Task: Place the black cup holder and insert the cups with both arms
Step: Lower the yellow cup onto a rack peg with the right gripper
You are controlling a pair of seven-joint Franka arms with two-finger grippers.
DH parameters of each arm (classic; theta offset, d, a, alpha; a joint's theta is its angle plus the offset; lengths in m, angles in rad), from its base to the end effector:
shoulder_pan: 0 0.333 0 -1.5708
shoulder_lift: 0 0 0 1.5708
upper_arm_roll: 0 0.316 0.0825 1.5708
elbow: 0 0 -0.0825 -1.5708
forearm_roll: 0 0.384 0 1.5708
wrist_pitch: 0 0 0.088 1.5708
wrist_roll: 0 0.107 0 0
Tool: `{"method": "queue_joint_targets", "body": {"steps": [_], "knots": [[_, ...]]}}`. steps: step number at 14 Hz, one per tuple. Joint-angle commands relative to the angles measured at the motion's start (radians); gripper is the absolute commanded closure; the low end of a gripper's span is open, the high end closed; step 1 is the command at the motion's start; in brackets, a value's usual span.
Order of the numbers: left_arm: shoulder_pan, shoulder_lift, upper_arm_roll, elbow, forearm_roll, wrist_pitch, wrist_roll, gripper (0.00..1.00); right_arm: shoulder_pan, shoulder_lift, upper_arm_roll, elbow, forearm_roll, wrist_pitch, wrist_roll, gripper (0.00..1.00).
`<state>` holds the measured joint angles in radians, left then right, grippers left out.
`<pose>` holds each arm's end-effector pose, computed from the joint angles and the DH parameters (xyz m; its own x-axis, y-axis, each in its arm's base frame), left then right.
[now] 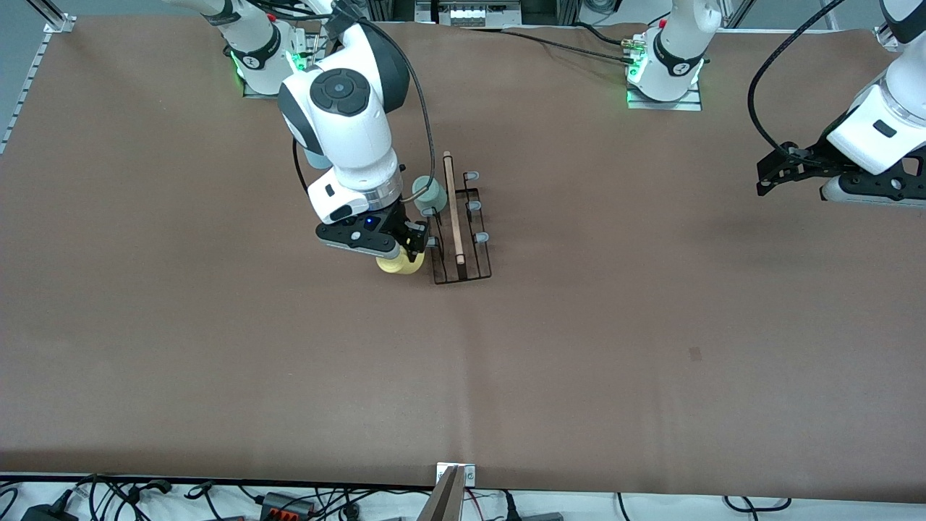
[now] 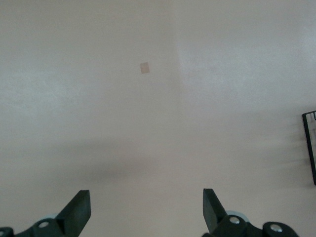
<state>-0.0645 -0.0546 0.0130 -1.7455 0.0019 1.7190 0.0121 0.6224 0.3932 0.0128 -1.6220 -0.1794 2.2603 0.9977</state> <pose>0.5465 -0.0278 0.5844 0.9976 -0.0638 0.0281 -0.0638 -0.9980 -0.0015 0.5597 0.4053 0.4206 0.9279 -0.2689 0.2582 -0.2478 -0.9623 -0.1119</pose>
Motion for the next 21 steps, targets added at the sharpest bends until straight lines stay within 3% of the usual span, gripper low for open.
{"method": "queue_joint_targets", "body": {"steps": [1,5,10,21], "knots": [[-0.003,0.013,0.007,0.027,-0.003,-0.021,0.005,0.0,0.019,-0.027,0.002,-0.041,-0.098,0.07,0.119,0.84],[-0.003,0.013,0.005,0.027,-0.003,-0.022,0.003,0.0,0.051,-0.022,0.006,-0.088,-0.215,0.139,0.258,0.84],[-0.001,0.013,0.007,0.027,-0.005,-0.024,0.009,0.0,0.062,-0.017,0.056,-0.14,-0.351,0.139,0.407,0.84],[-0.003,0.013,0.007,0.027,-0.003,-0.024,0.011,0.0,0.063,-0.017,0.085,-0.196,-0.394,0.139,0.433,0.83]]}}
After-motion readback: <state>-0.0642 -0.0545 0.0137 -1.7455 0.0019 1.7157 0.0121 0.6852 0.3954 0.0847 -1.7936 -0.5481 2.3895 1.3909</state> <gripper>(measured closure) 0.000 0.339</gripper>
